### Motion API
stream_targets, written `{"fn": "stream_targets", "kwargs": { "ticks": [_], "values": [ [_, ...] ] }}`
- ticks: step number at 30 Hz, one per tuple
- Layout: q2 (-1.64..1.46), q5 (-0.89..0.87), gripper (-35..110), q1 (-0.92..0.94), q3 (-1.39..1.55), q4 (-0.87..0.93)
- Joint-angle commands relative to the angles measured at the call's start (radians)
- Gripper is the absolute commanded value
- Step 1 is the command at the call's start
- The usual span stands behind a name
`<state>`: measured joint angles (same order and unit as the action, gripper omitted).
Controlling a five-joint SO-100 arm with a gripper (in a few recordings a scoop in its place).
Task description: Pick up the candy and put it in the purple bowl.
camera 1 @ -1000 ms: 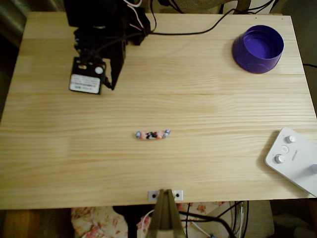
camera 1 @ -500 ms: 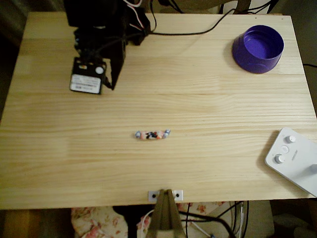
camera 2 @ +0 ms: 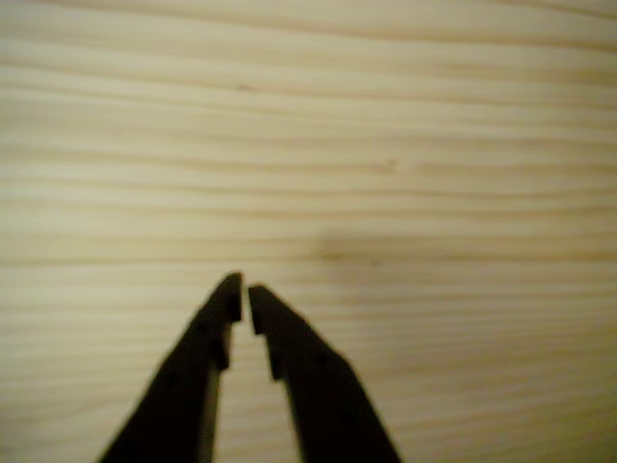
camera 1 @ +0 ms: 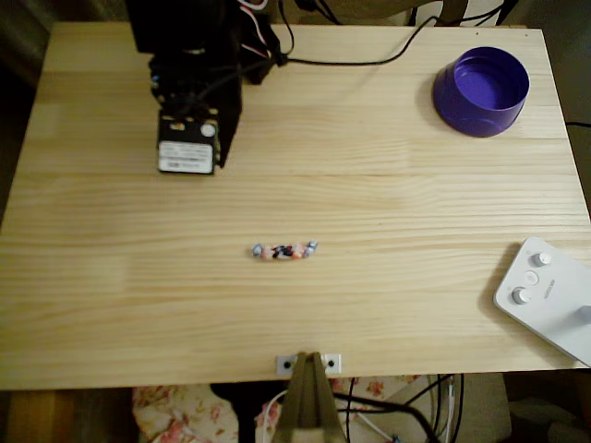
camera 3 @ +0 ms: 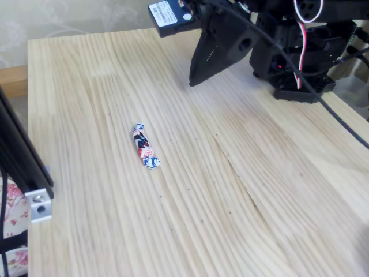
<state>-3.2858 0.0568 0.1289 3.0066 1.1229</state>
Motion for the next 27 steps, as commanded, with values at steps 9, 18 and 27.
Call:
{"fn": "stream_targets", "kwargs": {
  "ticks": [9, 18, 27],
  "values": [
    [0.230, -0.048, -1, 0.038, -0.345, -0.008],
    [0.785, 0.089, -1, 0.028, -0.753, -0.164],
    [1.094, 0.325, -1, -0.051, -0.936, -0.365]
  ]
}}
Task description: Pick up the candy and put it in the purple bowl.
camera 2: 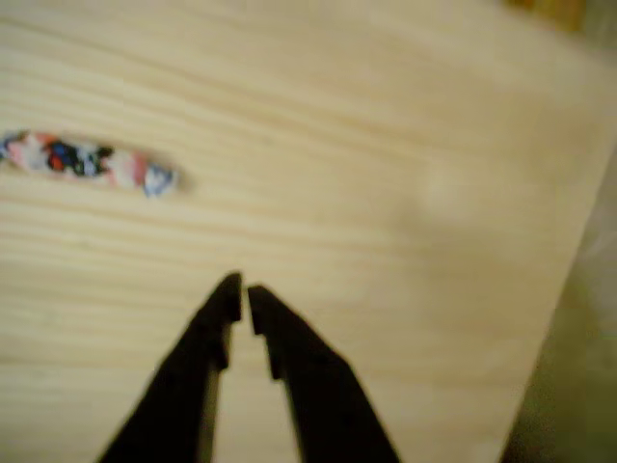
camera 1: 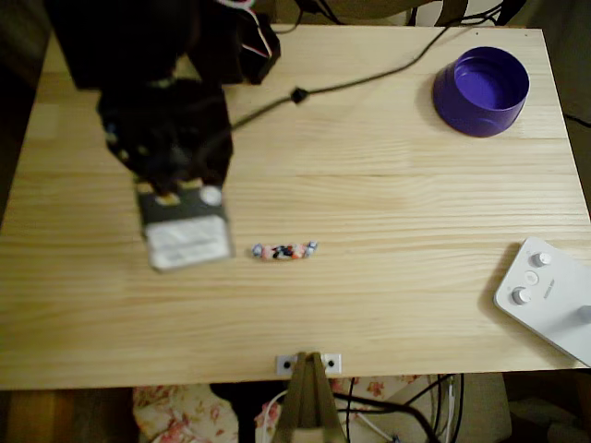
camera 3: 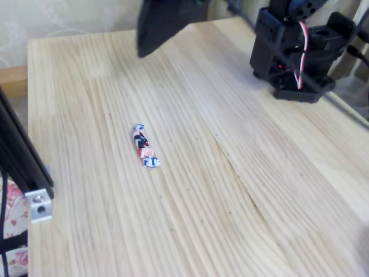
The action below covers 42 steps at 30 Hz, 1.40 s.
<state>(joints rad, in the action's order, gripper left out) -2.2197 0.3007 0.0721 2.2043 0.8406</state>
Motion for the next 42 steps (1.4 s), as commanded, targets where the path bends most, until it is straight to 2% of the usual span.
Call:
{"fn": "stream_targets", "kwargs": {
  "ticks": [1, 7, 15, 29, 42],
  "values": [
    [0.037, 0.115, -1, 0.005, -0.133, -0.101],
    [0.083, 0.238, -1, -0.003, -0.117, -0.213],
    [0.175, 0.522, -1, -0.002, -0.104, -0.273],
    [0.299, 0.894, 1, -0.086, -0.241, 0.123],
    [0.500, 0.994, 1, -0.137, -0.462, 0.236]
  ]
}}
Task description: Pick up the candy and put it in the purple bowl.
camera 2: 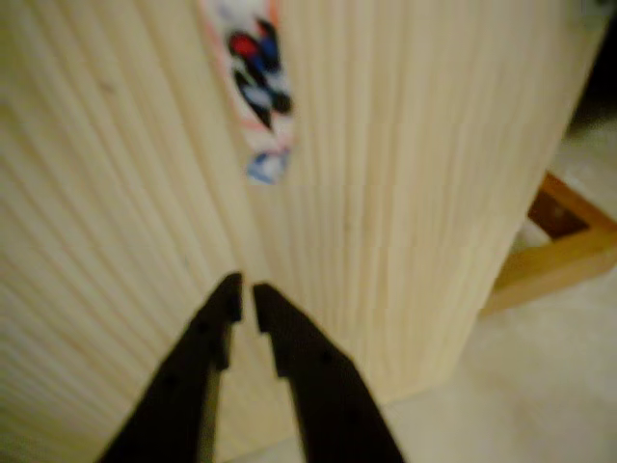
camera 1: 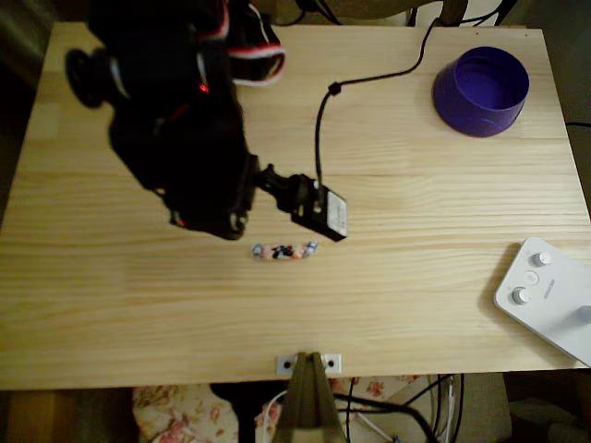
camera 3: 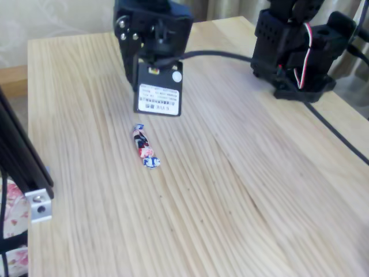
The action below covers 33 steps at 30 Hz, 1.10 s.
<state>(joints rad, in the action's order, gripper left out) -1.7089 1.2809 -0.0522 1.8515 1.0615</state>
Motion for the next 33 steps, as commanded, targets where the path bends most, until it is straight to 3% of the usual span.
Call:
{"fn": "stream_targets", "kwargs": {
  "ticks": [1, 16, 33],
  "values": [
    [-0.002, 0.015, 1, -0.017, -0.121, 0.026],
    [0.081, -0.123, 6, -0.120, -0.330, 0.192],
    [0.166, -0.216, 13, -0.144, -0.322, 0.150]
  ]
}}
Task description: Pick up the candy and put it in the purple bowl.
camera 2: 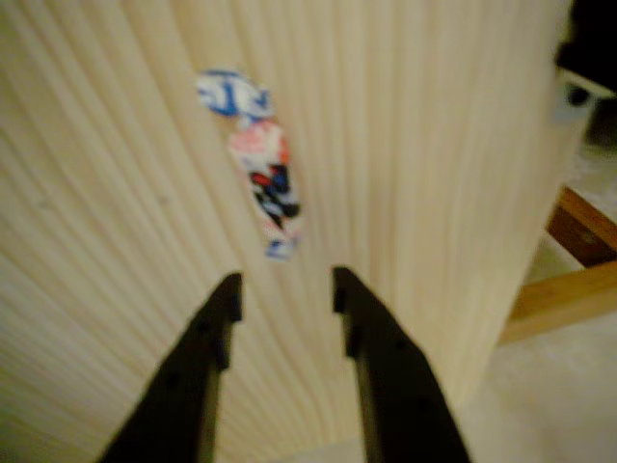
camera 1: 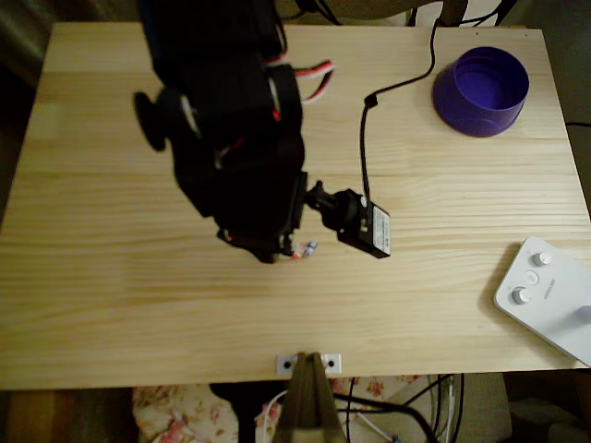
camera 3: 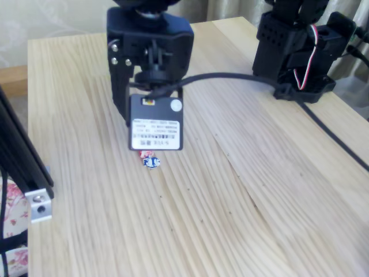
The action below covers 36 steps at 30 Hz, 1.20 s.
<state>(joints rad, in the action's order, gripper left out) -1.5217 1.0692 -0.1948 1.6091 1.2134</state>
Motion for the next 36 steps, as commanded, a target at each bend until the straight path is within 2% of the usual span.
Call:
{"fn": "stream_targets", "kwargs": {
  "ticks": [1, 9, 12, 36],
  "values": [
    [-0.012, -0.012, 14, -0.002, -0.083, -0.002],
    [0.041, -0.023, 16, 0.008, -0.089, -0.008],
    [0.069, -0.028, 24, 0.017, -0.107, -0.008],
    [0.114, -0.084, 23, -0.002, -0.077, -0.025]
  ]
}}
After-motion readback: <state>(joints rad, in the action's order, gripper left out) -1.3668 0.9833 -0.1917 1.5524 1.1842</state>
